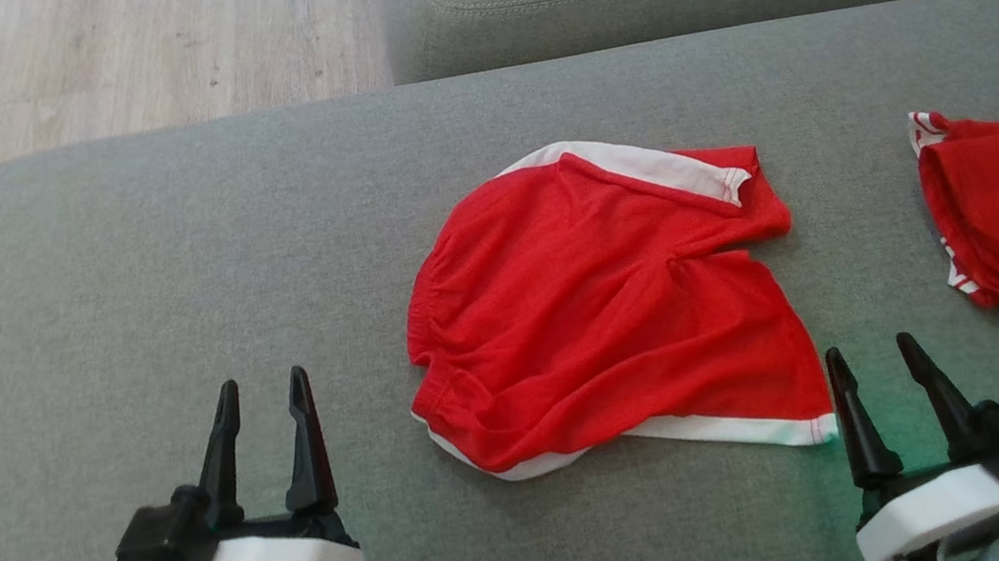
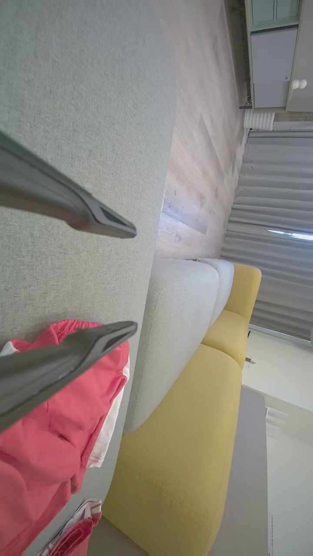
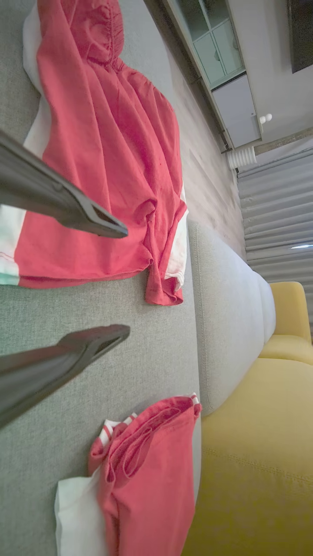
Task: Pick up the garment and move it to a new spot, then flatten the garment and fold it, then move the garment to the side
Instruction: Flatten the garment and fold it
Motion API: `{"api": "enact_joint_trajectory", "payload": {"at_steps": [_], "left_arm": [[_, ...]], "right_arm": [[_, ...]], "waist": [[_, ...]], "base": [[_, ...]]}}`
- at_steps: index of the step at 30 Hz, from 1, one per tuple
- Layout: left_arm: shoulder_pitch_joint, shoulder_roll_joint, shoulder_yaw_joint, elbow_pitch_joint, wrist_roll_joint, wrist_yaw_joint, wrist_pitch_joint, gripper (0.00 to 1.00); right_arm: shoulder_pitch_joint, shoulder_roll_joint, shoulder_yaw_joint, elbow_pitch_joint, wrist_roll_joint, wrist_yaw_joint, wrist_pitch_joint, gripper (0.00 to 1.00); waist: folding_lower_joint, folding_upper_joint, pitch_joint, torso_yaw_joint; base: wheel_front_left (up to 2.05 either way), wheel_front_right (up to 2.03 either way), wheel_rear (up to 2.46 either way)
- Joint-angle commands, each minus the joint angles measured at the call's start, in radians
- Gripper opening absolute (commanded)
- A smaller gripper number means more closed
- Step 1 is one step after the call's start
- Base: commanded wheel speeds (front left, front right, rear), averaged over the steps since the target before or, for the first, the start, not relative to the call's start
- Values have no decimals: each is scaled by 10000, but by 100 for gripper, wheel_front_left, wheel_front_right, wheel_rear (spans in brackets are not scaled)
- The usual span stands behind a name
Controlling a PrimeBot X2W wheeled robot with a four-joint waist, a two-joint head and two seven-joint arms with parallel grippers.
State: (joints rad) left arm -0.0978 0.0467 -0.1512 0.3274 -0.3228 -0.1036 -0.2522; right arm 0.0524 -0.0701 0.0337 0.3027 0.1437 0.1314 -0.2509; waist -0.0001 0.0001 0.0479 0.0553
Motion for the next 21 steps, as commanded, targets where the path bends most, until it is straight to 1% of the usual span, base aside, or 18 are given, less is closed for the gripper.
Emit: {"api": "enact_joint_trajectory", "payload": {"at_steps": [1, 6, 10, 15, 21], "left_arm": [[-251, 40, 377, -320, 105, -42, -95, 100], [-299, 38, 270, -303, 52, -66, -95, 100], [-377, 37, 180, -227, 25, -74, -95, 100], [-517, 37, 18, -153, -19, -77, -95, 100], [-604, 36, -93, -82, -43, -70, -95, 100]], "right_arm": [[-254, 39, 244, -374, -214, -7, -107, 100], [-154, 75, 394, -147, -610, -7, -76, 100], [-187, -94, 688, 373, -838, -7, 346, 100], [-391, -186, 735, 982, -825, -7, 915, 100], [-605, -228, 871, 1330, -620, -7, 1120, 100]], "waist": [[1, -1, -10, -27], [1, -1, 64, -20], [1, -1, 165, 29], [1, -1, 306, 154], [1, -1, 413, 273]], "base": [[0, 0, 0], [0, 0, 0], [0, 0, 0], [0, 0, 0], [0, 0, 0]]}}
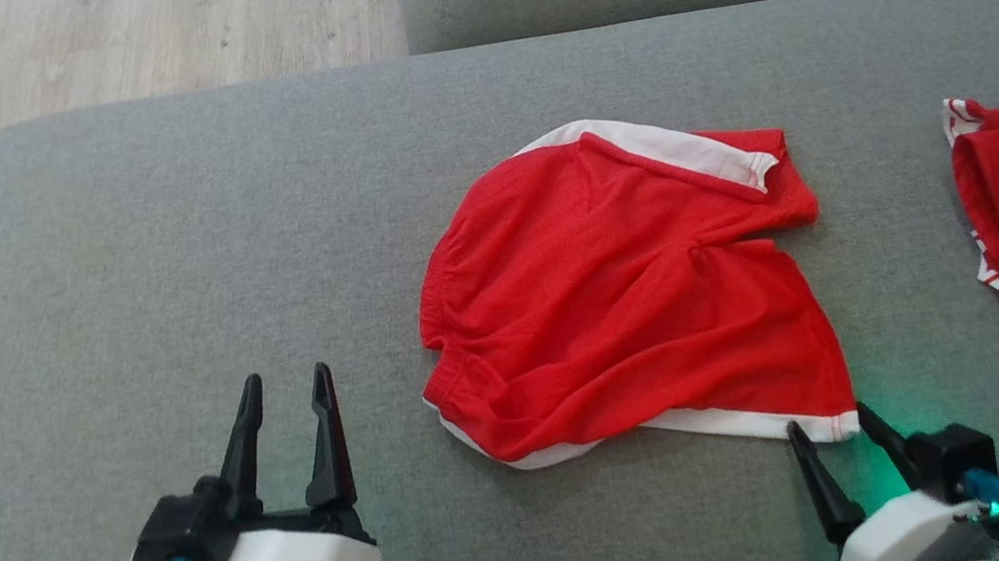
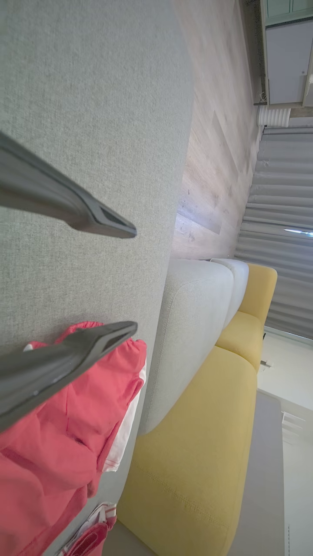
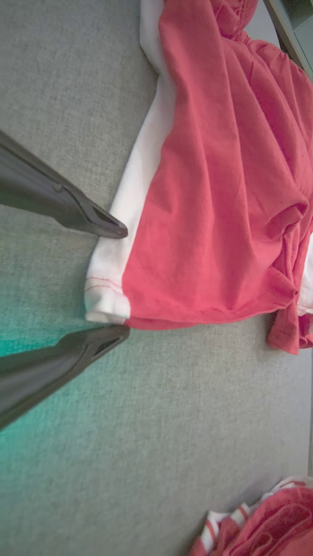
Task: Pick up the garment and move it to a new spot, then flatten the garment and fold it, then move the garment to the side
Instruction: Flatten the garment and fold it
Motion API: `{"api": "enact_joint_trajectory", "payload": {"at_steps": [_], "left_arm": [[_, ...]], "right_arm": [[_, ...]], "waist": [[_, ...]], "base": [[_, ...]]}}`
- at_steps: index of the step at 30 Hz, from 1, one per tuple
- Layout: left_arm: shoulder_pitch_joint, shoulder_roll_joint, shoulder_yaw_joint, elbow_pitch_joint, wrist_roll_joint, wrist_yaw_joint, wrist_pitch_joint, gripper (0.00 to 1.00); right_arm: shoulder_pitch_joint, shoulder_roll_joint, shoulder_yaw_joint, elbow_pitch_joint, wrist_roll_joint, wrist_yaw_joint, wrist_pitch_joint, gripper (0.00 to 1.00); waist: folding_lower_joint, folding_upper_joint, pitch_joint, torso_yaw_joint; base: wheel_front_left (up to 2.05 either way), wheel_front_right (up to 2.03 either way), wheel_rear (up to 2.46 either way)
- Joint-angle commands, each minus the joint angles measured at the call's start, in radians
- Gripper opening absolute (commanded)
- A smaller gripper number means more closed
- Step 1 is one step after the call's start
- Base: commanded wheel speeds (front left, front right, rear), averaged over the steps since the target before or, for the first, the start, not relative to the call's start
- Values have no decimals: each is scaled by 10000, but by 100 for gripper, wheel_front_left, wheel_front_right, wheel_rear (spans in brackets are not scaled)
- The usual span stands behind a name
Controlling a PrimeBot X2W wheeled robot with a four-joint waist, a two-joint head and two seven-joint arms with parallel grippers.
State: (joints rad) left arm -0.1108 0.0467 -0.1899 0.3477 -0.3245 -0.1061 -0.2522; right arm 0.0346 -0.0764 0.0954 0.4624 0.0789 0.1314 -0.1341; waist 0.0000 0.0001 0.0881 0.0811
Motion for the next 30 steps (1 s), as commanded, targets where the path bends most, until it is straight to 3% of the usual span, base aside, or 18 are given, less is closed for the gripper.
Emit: {"api": "enact_joint_trajectory", "payload": {"at_steps": [1, 23, 24, 25, 26, 27, 30], "left_arm": [[-486, 36, 280, -274, -26, -43, -95, 100], [-522, 36, 325, 5, 44, -42, -95, 100], [-546, 36, 303, 3, 28, -44, -95, 100], [-559, 36, 288, 11, 24, -44, -95, 100], [-574, 36, 271, 25, 20, -43, -95, 100], [-588, 36, 256, 42, 21, -39, -95, 100], [-621, 36, 246, 75, 23, -31, -95, 100]], "right_arm": [[-457, -178, 277, -220, 43, -7, -50, 100], [-593, -125, 212, -178, -400, -7, -363, 100], [-594, -128, 231, -216, -408, -7, -347, 93], [-596, -140, 250, -225, -411, -7, -320, 56], [-600, -155, 266, -233, -416, -7, -288, 32], [-605, -165, 283, -239, -407, -7, -254, 0], [-613, -207, 319, -268, -373, -7, -175, 0]], "waist": [[0, -1, 27, 35], [0, -1, -14, -8], [0, -1, 5, 6], [0, -1, 15, 16], [0, -1, 28, 27], [0, -1, 39, 37], [0, -1, 70, 63]], "base": [[0, 0, 0], [0, 0, 0], [0, 0, 0], [0, 0, 0], [0, 0, 0], [0, 0, 0], [0, 0, 0]]}}
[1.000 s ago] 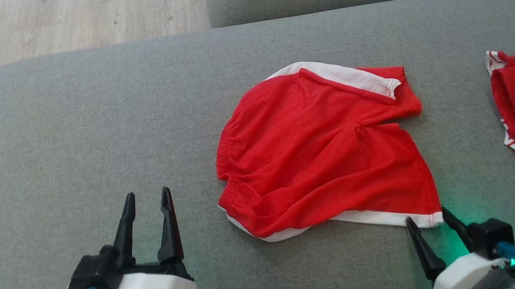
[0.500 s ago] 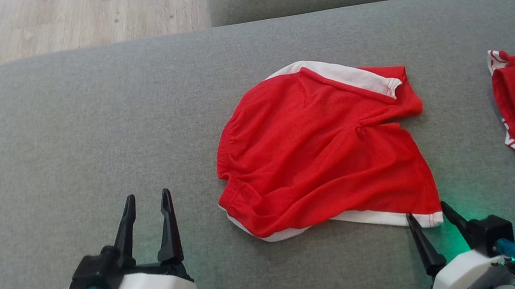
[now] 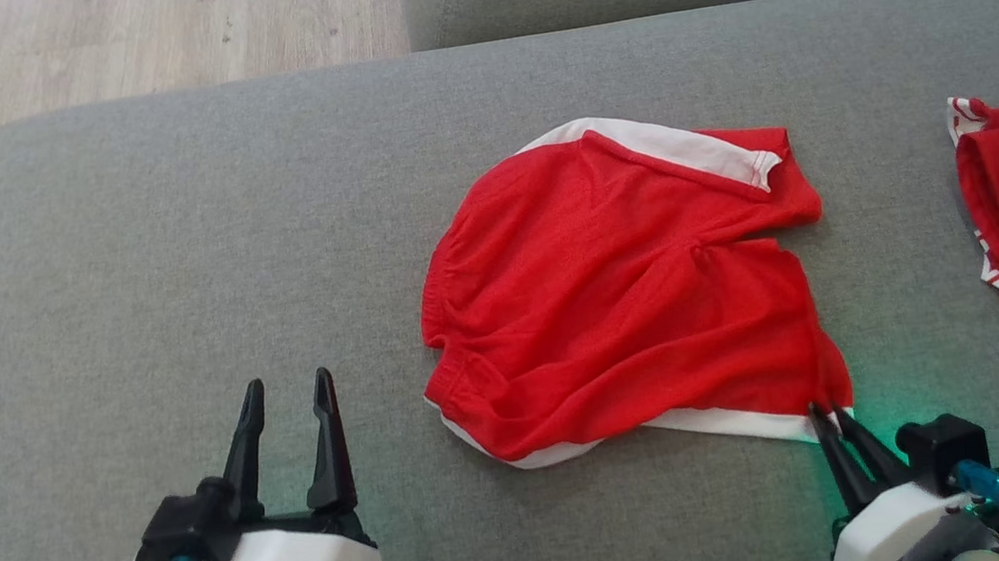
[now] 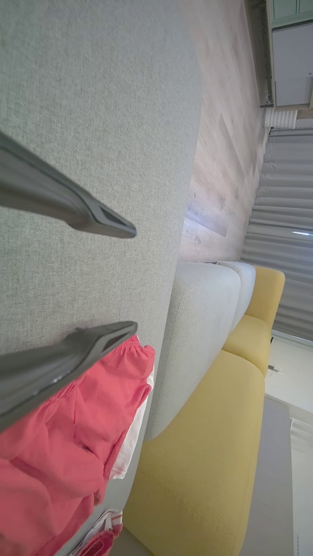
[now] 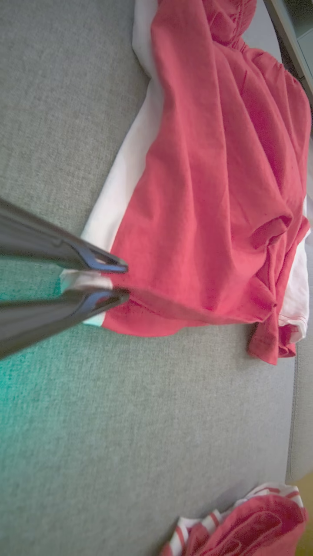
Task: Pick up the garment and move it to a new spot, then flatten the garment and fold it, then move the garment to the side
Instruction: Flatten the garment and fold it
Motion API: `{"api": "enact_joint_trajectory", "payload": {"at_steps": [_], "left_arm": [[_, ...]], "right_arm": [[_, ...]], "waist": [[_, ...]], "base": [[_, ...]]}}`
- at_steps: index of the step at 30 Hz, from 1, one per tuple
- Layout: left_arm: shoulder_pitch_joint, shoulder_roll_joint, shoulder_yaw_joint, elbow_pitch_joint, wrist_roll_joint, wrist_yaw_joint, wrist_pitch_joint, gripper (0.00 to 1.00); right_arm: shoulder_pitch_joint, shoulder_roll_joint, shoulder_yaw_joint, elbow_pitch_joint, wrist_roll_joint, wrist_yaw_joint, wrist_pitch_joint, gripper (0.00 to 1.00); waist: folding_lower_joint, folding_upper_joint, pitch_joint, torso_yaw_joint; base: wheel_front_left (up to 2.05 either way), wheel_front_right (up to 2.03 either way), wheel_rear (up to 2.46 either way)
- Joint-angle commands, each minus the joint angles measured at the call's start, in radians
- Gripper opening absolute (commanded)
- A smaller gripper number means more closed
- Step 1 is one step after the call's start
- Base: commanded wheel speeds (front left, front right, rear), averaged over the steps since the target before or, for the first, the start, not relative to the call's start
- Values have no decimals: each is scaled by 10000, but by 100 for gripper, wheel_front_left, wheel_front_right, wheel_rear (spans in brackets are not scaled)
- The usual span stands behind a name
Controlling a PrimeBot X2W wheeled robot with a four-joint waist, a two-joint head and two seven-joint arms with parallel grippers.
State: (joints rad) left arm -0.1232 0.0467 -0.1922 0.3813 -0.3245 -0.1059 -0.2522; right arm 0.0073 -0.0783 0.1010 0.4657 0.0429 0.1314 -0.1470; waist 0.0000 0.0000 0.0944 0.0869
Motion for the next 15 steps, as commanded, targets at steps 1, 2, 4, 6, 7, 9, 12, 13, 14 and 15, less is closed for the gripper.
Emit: {"api": "enact_joint_trajectory", "payload": {"at_steps": [1, 2, 4, 6, 7, 9, 12, 13, 14, 15], "left_arm": [[-505, 36, 276, -250, 30, -33, -95, 100], [-510, 36, 288, -237, 41, -35, -95, 100], [-518, 36, 312, -204, 84, -40, -95, 100], [-545, 60, 282, -110, 249, -55, -95, 100], [-569, 105, 239, -53, 370, -63, -95, 100], [-598, 135, 200, 9, 459, -74, -95, 100], [-725, 265, -7, 259, 712, -118, -95, 100], [-780, 323, -134, 376, 809, -136, -95, 100], [-840, 387, -299, 508, 906, -156, -95, 100], [-903, 443, -470, 632, 982, -175, -95, 100]], "right_arm": [[-343, -214, 250, -307, 9, -7, -17, 0], [-355, -244, 199, -316, 41, -7, 8, 0], [-407, -299, 13, -344, 164, -7, 47, 0], [-489, -358, -247, -391, 341, -7, 94, 0], [-537, -362, -415, -406, 508, -7, 144, 0], [-591, -359, -607, -420, 727, -7, 208, 0], [-772, -492, -1110, -434, 1203, -7, 495, 0], [-828, -562, -1239, -415, 1285, -7, 597, 0], [-881, -628, -1339, -382, 1352, -7, 712, 0], [-931, -689, -1398, -354, 1398, -7, 809, 0]], "waist": [[0, 0, 16, 9], [0, 0, 22, 8], [0, 0, 41, -1], [0, 0, 68, -18], [0, 0, 85, -29], [0, 0, 108, -37], [0, 0, 197, -64], [0, 0, 229, -66], [0, 0, 263, -70], [0, 0, 293, -73]], "base": [[0, 0, 0], [0, 0, 0], [0, 0, 0], [0, 0, 0], [0, 0, 0], [0, 0, 0], [0, 0, 0], [0, 0, 0], [0, 0, 0], [0, 0, 0]]}}
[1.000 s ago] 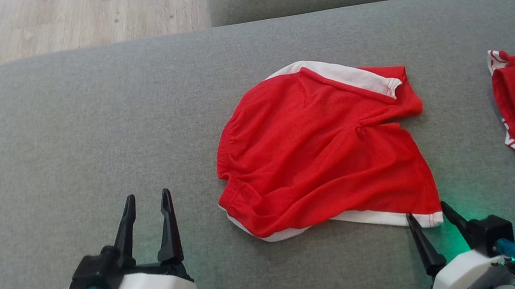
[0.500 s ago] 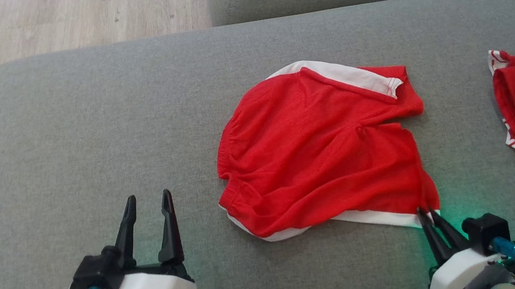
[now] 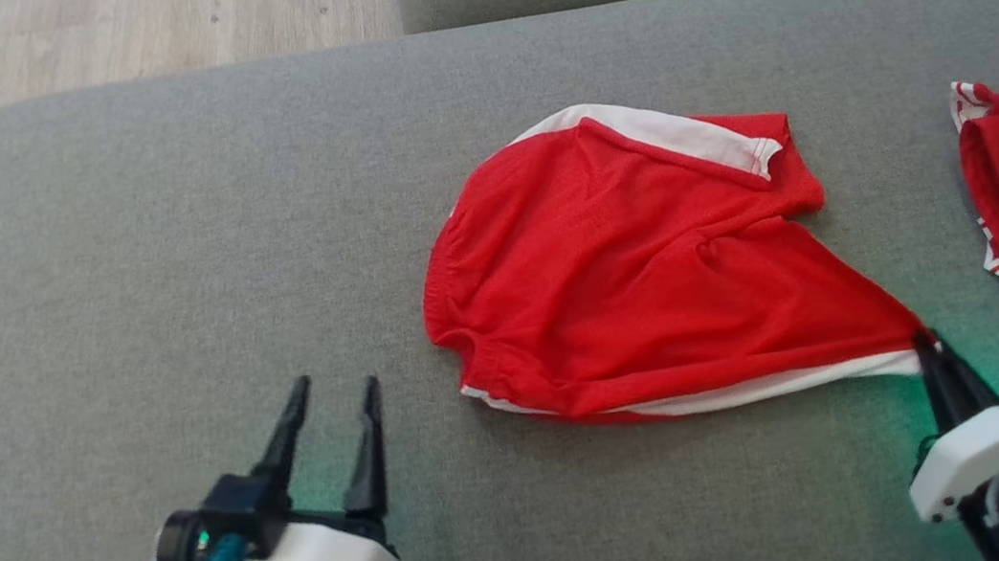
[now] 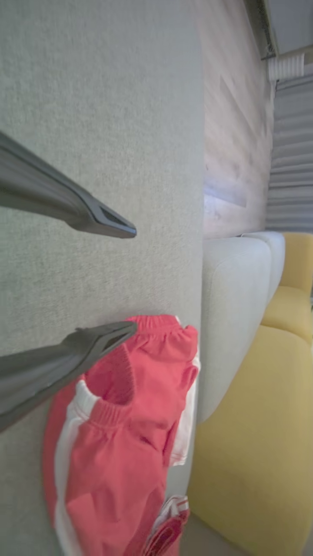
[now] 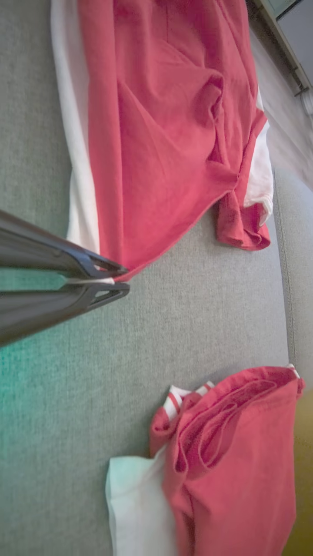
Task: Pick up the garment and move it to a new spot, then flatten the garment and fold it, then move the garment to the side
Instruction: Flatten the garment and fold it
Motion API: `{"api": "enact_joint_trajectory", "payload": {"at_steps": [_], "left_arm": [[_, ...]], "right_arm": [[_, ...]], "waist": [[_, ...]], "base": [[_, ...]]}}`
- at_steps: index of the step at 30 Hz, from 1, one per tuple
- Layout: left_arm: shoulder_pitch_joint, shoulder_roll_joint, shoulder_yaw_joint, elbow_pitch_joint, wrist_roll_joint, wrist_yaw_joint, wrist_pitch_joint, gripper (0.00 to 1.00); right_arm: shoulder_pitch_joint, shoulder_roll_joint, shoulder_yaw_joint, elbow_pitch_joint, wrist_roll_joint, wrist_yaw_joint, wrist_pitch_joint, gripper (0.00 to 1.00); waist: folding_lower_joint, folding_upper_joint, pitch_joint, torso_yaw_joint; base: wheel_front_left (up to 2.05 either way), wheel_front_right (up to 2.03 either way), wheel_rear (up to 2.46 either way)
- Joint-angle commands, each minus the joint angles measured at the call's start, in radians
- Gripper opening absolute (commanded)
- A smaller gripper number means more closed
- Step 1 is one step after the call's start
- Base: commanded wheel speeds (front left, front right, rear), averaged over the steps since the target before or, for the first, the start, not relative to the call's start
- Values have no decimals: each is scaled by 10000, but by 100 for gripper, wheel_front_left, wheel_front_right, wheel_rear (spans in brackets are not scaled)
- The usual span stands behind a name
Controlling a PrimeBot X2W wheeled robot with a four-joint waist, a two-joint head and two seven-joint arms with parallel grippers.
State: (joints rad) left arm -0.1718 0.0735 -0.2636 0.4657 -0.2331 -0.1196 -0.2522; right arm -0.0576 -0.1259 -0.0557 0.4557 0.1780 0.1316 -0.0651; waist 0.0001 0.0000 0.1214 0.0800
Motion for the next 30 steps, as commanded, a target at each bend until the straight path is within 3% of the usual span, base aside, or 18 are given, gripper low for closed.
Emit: {"api": "enact_joint_trajectory", "payload": {"at_steps": [1, 6, 14, 30], "left_arm": [[-478, 226, 53, -90, 120, -57, -95, 100], [-823, 511, -1170, 350, 48, -103, -95, 100], [-1642, 1222, -3762, 394, -1638, -109, -95, 100], [-3002, 1588, -5641, 1335, -3022, -110, -90, 100]], "right_arm": [[-333, -256, 137, -239, 94, -9, 59, 0], [-512, -332, 65, -163, 319, -9, 240, 0], [-678, -319, 54, -21, 343, -9, 204, 0], [-898, -296, 174, 100, 269, -9, 173, 0]], "waist": [[-1, 0, 58, -9], [-1, 0, 218, 2], [-1, 0, 408, -38], [-1, 0, 647, -289]], "base": [[0, 0, 0], [0, 0, 0], [0, 0, 0], [0, 0, 0]]}}
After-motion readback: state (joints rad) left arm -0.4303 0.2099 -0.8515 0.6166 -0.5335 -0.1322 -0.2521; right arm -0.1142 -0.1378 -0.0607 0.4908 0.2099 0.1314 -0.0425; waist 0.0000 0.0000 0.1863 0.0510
